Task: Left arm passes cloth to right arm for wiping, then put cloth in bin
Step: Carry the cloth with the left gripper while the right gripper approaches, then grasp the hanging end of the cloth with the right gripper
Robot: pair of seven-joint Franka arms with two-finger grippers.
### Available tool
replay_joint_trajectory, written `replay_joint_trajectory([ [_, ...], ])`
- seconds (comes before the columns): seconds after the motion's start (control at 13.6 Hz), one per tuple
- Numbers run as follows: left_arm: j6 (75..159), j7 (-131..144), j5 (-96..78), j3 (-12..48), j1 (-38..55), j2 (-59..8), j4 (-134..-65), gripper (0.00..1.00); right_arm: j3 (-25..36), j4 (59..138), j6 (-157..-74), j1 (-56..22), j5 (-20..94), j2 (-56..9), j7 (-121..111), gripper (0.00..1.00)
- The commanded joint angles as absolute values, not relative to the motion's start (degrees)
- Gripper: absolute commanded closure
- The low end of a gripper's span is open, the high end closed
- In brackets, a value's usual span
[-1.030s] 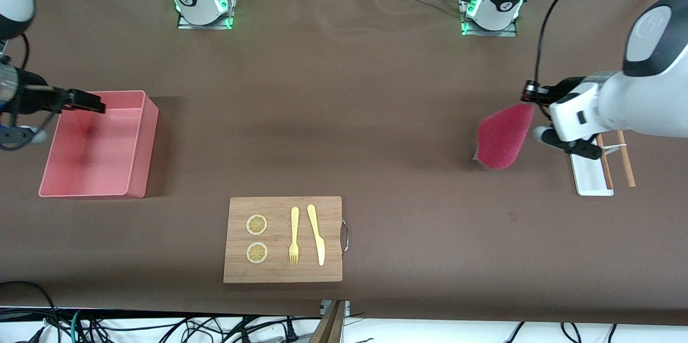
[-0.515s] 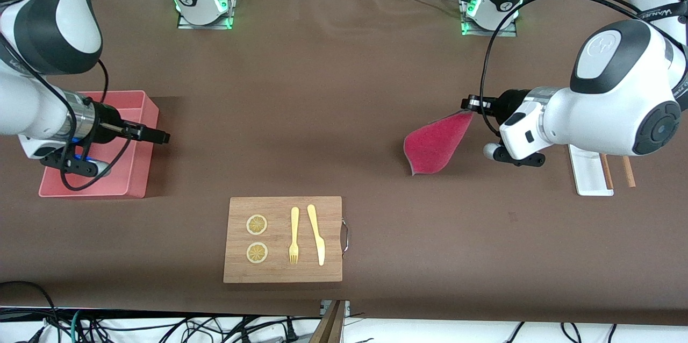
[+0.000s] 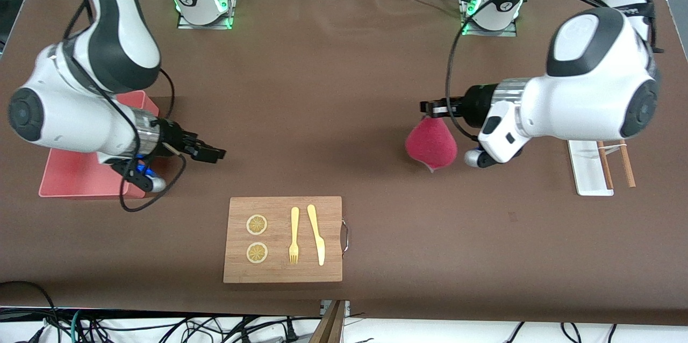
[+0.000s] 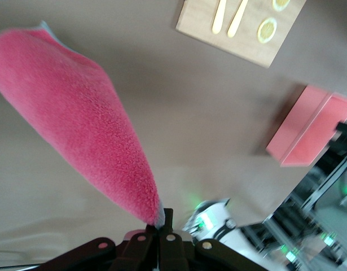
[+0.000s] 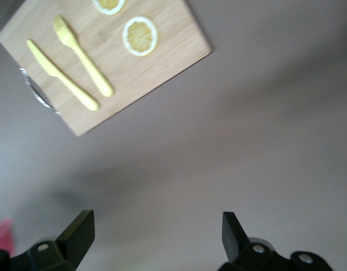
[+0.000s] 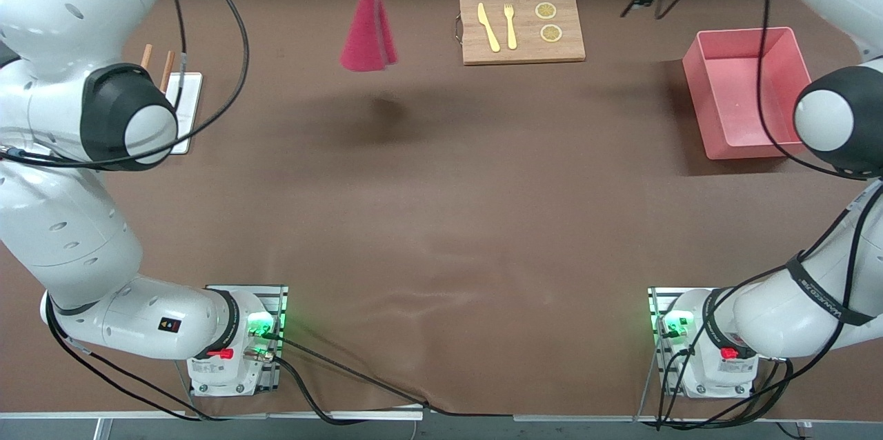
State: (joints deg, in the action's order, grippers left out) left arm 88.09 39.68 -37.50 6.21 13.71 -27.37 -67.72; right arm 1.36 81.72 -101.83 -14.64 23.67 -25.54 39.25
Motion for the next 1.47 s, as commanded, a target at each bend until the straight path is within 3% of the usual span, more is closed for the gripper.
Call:
replay_joint_trajectory([
  [0.0,98.12,52.24,-39.72,5.71,18.53,-27.33,-67.76,1.0,1.85,80.68,-106.42,-18.88,26.02,-27.77,47.95,0.0],
  [0.22,111.05,67.8,-42.36,5.71,22.75,-27.51,-68.29,1.0,1.85,81.12,-107.4,-20.92,26.28,-29.35,50.36,0.0],
  [0.37,114.95,74.59,-42.89,5.8,23.81,-27.6,-68.29,1.0,1.84,81.12,-107.58,-21.27,31.08,-30.4,50.88,0.0],
  [1.03,116.19,79.98,-58.88,5.71,24.61,-27.86,-68.2,1.0,1.85,80.77,-117.59,-25.13,40.07,-32.69,55.99,0.0],
  [1.4,116.1,79.81,-58.89,5.71,24.52,-27.86,-68.2,1.0,1.85,80.51,-118.13,-26.1,42.28,-32.43,55.73,0.0],
])
